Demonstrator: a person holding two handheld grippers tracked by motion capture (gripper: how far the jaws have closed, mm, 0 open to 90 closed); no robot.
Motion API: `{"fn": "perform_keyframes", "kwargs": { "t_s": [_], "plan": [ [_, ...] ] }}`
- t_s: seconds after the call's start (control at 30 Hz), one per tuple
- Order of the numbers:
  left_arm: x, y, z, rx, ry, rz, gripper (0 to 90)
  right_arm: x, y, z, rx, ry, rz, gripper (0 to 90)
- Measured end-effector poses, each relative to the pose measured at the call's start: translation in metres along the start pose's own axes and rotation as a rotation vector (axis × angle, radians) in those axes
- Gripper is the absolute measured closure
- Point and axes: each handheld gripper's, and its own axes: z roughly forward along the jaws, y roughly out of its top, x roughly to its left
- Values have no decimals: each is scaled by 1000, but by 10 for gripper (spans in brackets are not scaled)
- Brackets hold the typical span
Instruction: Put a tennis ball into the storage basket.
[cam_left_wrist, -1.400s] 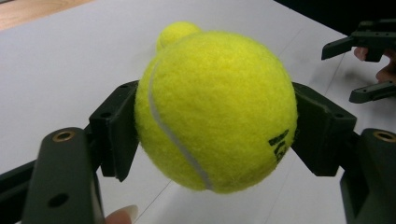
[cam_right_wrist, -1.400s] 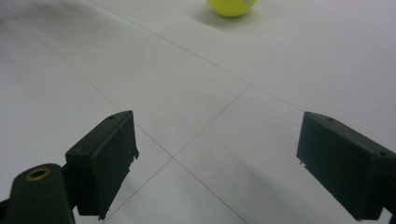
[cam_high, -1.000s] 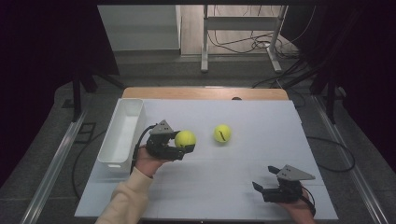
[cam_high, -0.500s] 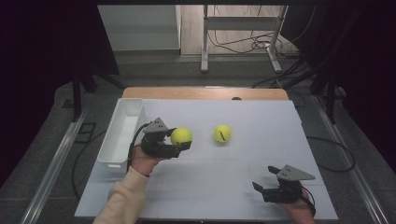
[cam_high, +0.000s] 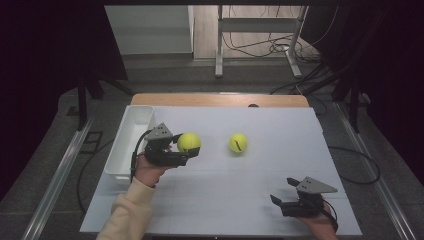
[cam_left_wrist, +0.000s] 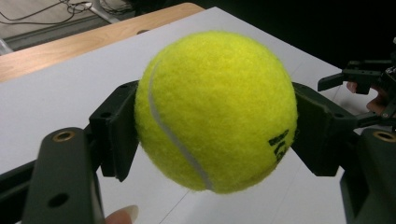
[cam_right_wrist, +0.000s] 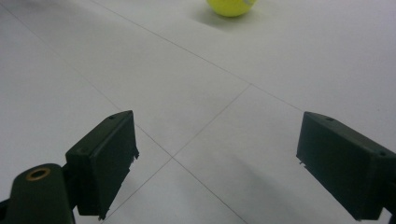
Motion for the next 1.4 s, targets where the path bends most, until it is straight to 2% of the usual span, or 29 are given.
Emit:
{"fn": "perform_keyframes", "kwargs": {
  "t_s": [0.73, 1.4],
  "plan": [
    [9, 2, -18, -43, 36, -20, 262, 0, 0, 0, 1, -1, 1, 127],
    [29, -1, -37, -76, 94, -77, 262, 0, 0, 0, 0, -2, 0, 127]
  ]
}}
